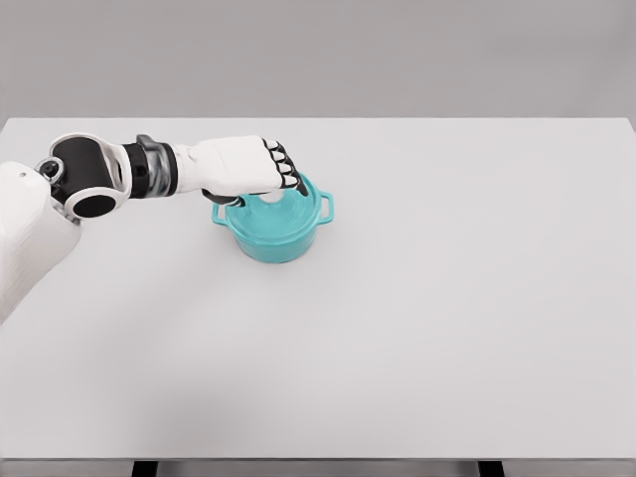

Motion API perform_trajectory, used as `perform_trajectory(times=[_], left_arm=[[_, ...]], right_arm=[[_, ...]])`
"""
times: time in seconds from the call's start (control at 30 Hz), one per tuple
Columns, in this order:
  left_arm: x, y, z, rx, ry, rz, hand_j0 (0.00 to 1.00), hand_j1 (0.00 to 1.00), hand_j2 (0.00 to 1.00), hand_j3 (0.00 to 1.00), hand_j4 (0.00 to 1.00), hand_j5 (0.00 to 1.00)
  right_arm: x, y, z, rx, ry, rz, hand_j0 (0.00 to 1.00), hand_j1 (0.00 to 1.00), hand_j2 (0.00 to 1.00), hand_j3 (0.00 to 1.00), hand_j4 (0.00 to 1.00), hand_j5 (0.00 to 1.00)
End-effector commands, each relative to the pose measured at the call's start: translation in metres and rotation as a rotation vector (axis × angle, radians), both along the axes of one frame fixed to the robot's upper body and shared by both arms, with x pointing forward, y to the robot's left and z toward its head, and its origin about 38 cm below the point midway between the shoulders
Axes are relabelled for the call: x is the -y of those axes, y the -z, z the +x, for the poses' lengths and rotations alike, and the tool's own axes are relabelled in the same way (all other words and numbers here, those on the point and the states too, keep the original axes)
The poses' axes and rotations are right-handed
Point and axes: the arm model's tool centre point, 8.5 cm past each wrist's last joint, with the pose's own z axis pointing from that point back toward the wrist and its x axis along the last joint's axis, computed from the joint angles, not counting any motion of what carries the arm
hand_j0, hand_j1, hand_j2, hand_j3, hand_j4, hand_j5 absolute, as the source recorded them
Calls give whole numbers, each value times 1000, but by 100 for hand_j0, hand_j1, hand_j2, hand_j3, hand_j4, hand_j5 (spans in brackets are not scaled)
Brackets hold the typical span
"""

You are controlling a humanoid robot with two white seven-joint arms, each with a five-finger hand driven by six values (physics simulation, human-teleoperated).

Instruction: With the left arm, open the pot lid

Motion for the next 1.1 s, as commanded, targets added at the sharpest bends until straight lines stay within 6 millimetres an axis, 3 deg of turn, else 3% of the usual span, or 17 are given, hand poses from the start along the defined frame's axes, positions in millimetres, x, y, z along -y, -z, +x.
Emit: perform_trajectory(times=[0.0, 0.57, 1.07], left_arm=[[0, -1, 0, -2, -1, -7, 83, 83, 83, 83, 83, 83], [-1, 1, 0, -6, -3, -6, 71, 71, 71, 71, 71, 71], [-1, 9, -3, -21, -4, -3, 70, 70, 70, 70, 70, 70]], right_arm=[[0, 0, 0, 0, 1, 0, 100, 100, 100, 100, 100, 100], [0, 0, 0, 0, 1, 0, 100, 100, 100, 100, 100, 100], [0, 0, 0, 0, 1, 0, 100, 100, 100, 100, 100, 100]])
